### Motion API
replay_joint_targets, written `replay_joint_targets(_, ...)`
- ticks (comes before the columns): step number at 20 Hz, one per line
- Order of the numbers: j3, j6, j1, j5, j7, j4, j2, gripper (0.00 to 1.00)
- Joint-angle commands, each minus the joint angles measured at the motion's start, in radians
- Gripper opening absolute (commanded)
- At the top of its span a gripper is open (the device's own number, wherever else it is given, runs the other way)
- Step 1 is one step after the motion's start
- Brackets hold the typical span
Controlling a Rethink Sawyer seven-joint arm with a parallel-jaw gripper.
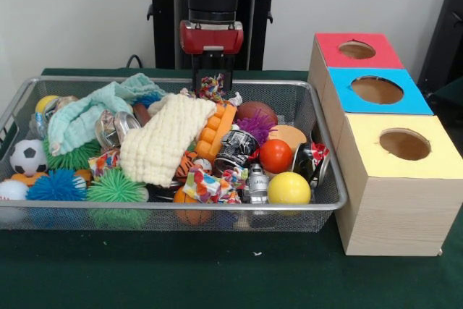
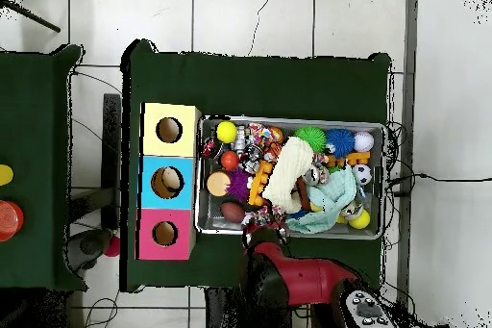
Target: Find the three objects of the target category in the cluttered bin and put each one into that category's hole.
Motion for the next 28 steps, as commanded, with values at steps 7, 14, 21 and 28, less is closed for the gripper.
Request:
replay_joint_targets(7,0.022,0.027,0.034,0.05,0.152,-0.099,0.071,0.0)
replay_joint_targets(14,0.022,0.094,0.048,0.046,0.128,-0.098,0.032,0.0)
replay_joint_targets(21,0.102,0.228,0.002,0.081,0.128,-0.047,-0.097,0.0)
replay_joint_targets(28,0.261,0.416,-0.09,0.203,0.136,0.038,-0.307,0.0)
